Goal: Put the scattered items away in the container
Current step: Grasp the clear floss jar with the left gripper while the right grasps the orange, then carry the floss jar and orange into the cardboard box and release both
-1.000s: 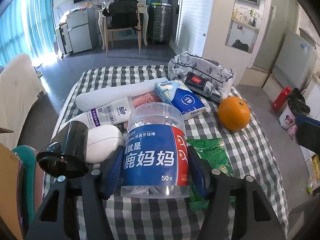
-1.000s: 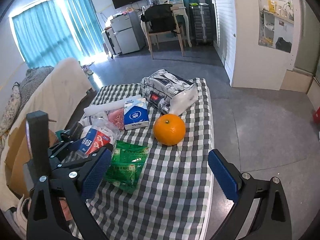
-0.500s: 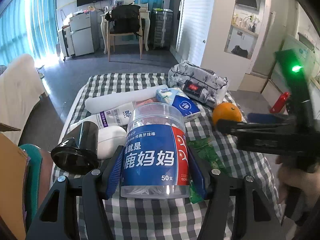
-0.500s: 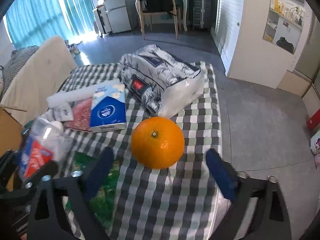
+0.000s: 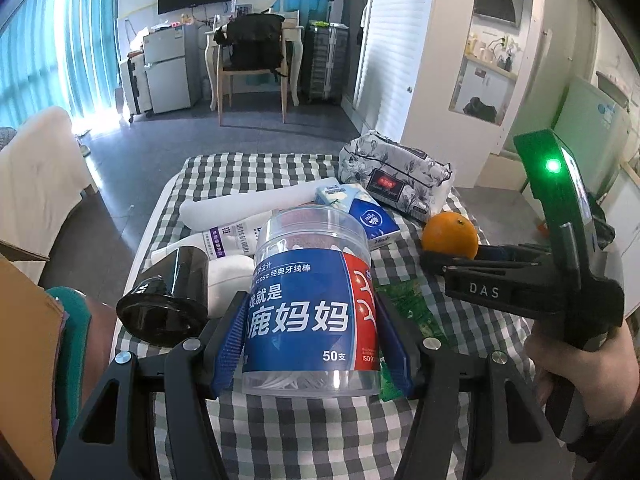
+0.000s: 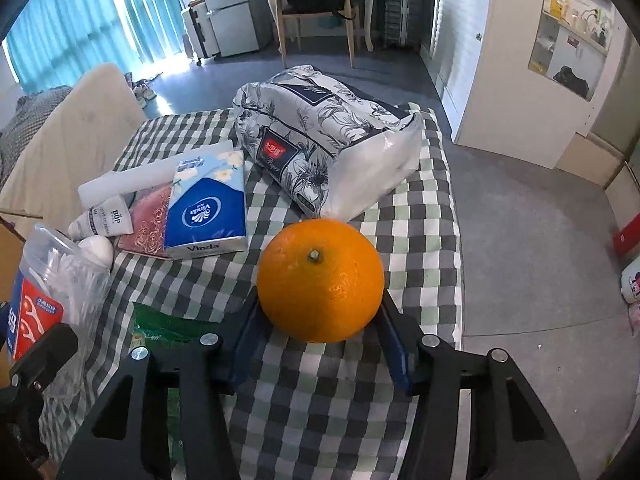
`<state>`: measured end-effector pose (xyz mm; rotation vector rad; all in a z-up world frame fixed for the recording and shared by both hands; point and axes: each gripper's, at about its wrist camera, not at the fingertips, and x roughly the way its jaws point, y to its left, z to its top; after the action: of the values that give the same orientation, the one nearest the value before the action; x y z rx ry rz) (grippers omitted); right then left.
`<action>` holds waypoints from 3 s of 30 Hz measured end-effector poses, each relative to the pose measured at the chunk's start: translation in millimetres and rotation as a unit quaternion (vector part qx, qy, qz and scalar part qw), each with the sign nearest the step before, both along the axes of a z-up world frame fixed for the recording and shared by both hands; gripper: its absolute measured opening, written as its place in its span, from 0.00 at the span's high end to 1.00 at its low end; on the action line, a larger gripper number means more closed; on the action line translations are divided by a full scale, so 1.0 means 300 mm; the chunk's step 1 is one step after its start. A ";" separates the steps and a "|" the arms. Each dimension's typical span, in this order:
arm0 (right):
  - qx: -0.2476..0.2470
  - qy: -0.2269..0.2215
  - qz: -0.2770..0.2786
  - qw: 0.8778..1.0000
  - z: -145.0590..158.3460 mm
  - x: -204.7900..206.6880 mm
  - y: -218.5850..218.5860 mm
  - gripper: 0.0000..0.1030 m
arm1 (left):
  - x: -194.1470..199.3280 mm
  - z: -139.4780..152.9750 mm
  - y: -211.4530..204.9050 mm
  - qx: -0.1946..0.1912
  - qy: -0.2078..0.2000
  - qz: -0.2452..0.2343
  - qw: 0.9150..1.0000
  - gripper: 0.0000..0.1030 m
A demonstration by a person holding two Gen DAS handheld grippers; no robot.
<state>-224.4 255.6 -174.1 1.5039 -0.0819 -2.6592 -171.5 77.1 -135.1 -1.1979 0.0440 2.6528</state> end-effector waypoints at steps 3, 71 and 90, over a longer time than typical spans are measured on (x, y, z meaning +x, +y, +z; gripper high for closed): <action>0.002 0.008 0.002 1.000 0.011 0.024 -0.013 0.49 | 0.005 0.008 0.000 0.000 0.001 0.000 1.000 0.40; -0.021 0.104 0.354 0.929 0.432 0.403 -1.434 0.49 | 0.594 0.223 -1.221 -0.015 0.029 0.343 0.939 0.39; -0.002 0.067 0.368 0.927 0.318 0.388 -1.540 0.48 | 0.626 0.271 -1.283 -0.007 0.046 0.352 0.935 0.29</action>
<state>-108.2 -206.4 -78.8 1.0491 0.4040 -2.1208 16.3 -307.9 -53.8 -1.2692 -0.4317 3.3137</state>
